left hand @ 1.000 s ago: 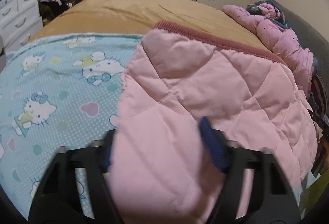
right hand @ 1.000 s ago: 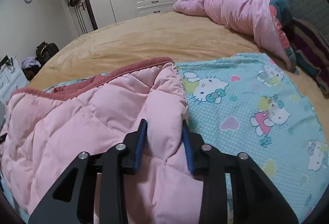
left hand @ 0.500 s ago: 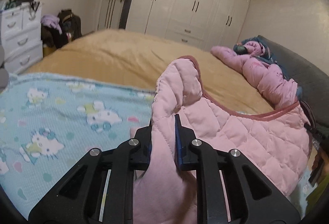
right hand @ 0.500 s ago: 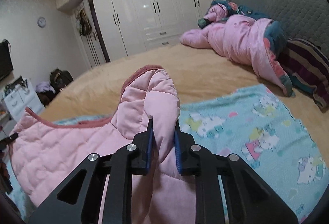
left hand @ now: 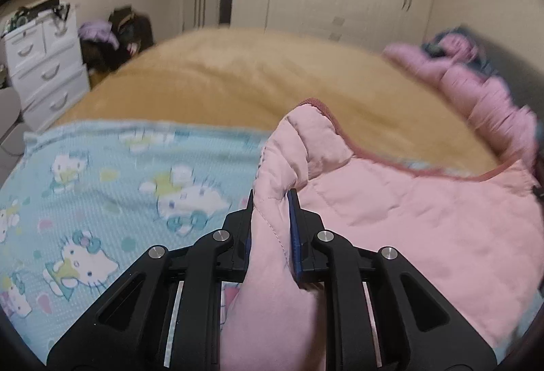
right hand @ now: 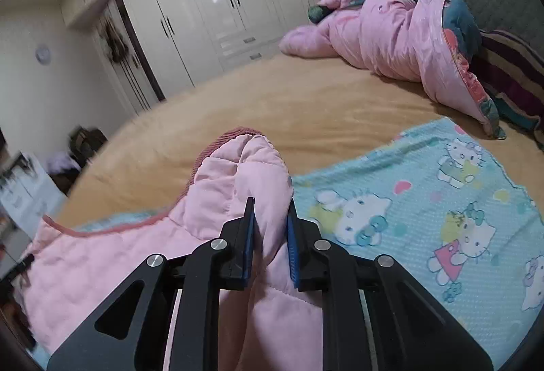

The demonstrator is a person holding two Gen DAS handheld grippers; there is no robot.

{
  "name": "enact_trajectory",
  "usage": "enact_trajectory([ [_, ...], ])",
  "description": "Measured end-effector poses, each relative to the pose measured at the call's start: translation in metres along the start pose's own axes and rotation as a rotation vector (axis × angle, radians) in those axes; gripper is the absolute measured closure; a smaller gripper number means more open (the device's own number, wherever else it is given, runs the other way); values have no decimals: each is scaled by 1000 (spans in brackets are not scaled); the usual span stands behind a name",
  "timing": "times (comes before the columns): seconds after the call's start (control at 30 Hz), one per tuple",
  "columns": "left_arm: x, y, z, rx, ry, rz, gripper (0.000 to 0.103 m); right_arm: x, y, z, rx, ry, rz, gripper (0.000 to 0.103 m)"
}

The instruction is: Fold large clothes

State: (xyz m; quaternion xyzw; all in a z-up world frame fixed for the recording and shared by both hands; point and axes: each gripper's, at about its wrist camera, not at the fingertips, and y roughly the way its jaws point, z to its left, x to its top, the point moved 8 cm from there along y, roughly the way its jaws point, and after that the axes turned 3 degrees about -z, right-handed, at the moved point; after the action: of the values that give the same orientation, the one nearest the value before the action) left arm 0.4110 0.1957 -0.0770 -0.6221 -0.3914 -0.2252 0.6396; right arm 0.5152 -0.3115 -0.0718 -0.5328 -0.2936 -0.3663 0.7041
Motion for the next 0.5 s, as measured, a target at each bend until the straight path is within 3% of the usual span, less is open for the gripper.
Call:
enact_trajectory([
  [0.13,-39,37,11,56,-11,94,90,-31,25,-12,-45,-20,100,87],
  [0.37,-53,38,15,48,-20,90,87,-68,51,-23,-40,2,211,82],
  [0.5,-56,41,13,44,-14,95,87,-75,56,-22,-71,-20,222,78],
])
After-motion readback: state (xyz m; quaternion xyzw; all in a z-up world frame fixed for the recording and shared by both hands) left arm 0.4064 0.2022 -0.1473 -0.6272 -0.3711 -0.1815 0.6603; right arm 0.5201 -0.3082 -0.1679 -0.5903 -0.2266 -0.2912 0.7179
